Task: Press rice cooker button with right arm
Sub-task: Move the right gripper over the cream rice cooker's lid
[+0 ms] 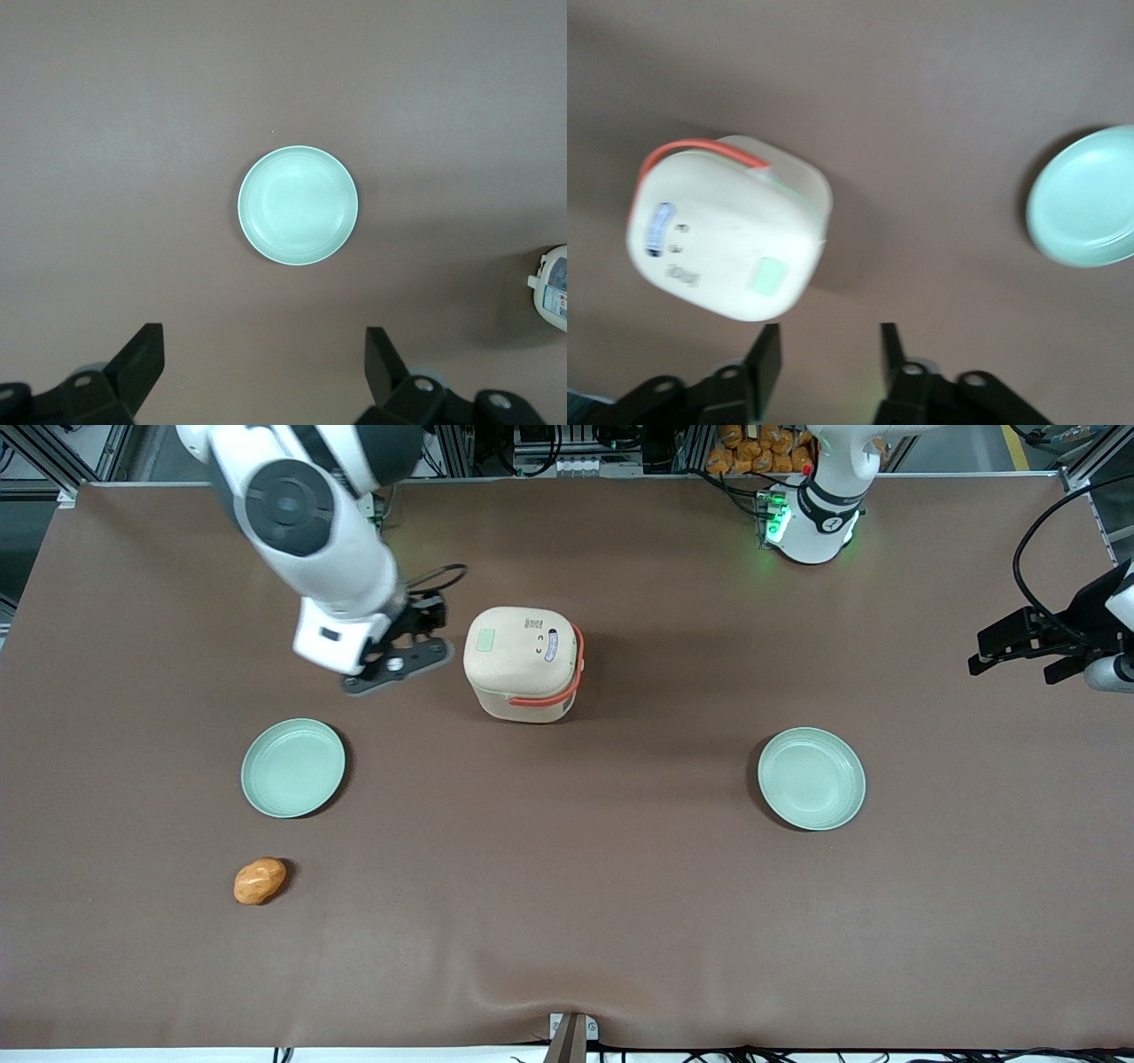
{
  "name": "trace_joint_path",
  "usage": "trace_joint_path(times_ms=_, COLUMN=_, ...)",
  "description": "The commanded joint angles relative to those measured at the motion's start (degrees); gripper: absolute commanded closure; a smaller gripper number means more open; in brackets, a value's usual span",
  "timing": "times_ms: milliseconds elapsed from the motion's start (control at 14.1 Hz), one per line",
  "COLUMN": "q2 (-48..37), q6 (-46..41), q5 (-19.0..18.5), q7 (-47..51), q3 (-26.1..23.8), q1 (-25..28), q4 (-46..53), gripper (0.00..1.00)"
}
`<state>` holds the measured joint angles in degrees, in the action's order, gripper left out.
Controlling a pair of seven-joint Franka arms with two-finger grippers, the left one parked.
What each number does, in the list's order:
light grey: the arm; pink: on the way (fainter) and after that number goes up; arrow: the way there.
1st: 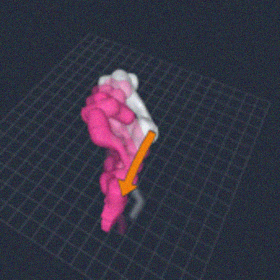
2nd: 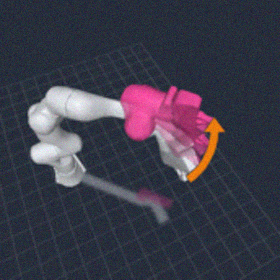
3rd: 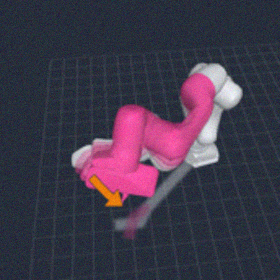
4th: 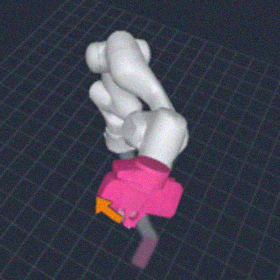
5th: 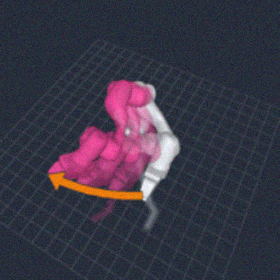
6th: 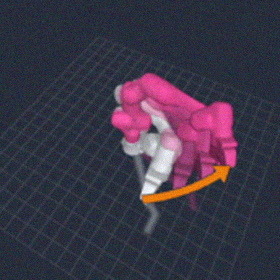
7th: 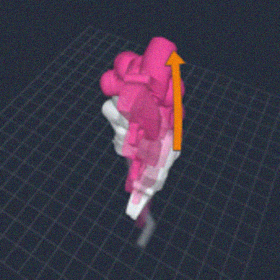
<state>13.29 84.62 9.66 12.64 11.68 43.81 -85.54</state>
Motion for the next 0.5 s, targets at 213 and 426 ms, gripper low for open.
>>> trace_joint_path(times_ms=213, q2=0.68, q6=-1.38, q5=1.85, q7=9.86, q3=-2.18, q1=4.44, q4=-4.19, gripper=0.98)
trace_joint_path(times_ms=426, q2=0.77, q6=-3.76, q5=1.94, q7=9.78, q3=-2.53, q1=4.44, q4=-7.09, gripper=0.98)
